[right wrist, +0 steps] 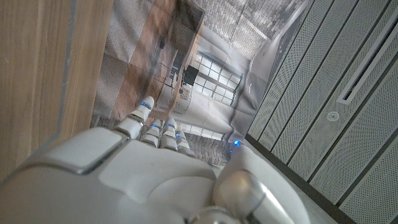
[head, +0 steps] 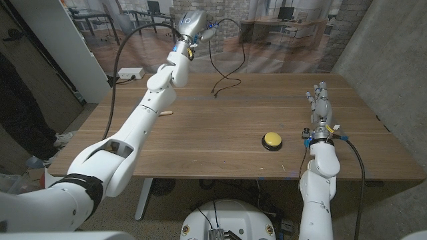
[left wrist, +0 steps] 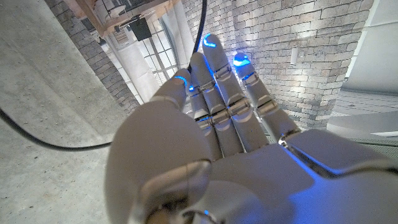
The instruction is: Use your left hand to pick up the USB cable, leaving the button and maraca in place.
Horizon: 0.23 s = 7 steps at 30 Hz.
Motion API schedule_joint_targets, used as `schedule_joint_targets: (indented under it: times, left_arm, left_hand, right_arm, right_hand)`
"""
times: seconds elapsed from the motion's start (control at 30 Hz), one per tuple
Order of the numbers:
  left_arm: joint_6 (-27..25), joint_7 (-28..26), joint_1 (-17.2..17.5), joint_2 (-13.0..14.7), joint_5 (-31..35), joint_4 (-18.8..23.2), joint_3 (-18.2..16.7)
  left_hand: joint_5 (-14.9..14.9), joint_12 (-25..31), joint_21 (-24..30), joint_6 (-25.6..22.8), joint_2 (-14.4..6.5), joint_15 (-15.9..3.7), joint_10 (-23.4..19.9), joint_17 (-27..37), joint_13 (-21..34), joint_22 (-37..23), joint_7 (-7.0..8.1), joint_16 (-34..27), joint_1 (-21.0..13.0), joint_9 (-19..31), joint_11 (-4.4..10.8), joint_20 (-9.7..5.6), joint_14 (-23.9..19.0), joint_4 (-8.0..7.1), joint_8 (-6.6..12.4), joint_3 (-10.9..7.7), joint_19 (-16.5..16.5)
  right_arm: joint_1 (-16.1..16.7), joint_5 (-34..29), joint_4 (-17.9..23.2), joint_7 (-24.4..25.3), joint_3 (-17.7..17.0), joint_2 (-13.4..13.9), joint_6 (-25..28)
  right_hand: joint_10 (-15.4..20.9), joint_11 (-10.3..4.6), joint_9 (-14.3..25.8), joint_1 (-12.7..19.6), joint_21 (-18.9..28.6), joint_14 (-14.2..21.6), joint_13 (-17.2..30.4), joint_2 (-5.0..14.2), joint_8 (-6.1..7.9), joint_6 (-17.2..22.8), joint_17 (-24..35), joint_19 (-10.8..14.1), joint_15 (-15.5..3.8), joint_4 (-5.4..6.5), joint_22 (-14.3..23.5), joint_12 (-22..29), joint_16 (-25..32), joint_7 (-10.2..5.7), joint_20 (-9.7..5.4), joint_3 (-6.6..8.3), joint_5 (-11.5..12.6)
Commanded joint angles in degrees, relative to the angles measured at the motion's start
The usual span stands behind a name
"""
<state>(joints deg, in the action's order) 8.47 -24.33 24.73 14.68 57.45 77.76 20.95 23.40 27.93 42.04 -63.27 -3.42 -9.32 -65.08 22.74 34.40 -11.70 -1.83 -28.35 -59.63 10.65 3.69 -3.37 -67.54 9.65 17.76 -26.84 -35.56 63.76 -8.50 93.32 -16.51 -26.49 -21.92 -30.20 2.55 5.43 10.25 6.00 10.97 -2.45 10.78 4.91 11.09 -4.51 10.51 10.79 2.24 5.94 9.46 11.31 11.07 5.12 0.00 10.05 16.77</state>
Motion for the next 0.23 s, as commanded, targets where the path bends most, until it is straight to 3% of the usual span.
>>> schedule_joint_targets:
  times: [0.03,0.23]
  left_arm:
    - [3.67,-4.43,-1.15,0.24,-2.88,-5.52,-0.93]
    - [3.63,-4.56,-1.20,0.96,-2.70,-6.38,-0.94]
  left_hand:
    - [1.37,-0.38,0.36,-1.55,-0.33,-3.22,-3.78,0.20,0.32,-0.16,-1.21,0.20,0.13,9.87,3.36,-2.46,-3.62,-0.59,10.06,-2.30,0.14]
    - [1.58,-0.57,0.64,-1.47,-0.28,-3.17,-3.85,0.25,0.32,-0.13,-1.15,0.30,0.38,9.97,3.33,-2.48,-3.74,-0.72,10.06,-2.36,0.25]
  right_arm:
    - [3.24,-4.10,2.69,4.40,3.67,-1.77,0.14]
    - [2.82,-4.48,1.79,5.61,4.68,-1.05,0.17]
  right_hand:
    - [0.22,0.12,0.25,0.70,-0.13,0.44,0.21,-0.17,-0.13,0.18,0.22,0.42,0.19,-0.28,0.19,0.07,-0.08,0.54,-0.13,-0.02,0.32]
    - [0.22,0.12,0.25,0.72,-0.13,0.43,0.21,-0.17,-0.13,0.19,0.22,0.42,0.16,-0.29,0.19,0.07,-0.09,0.52,-0.12,-0.04,0.32]
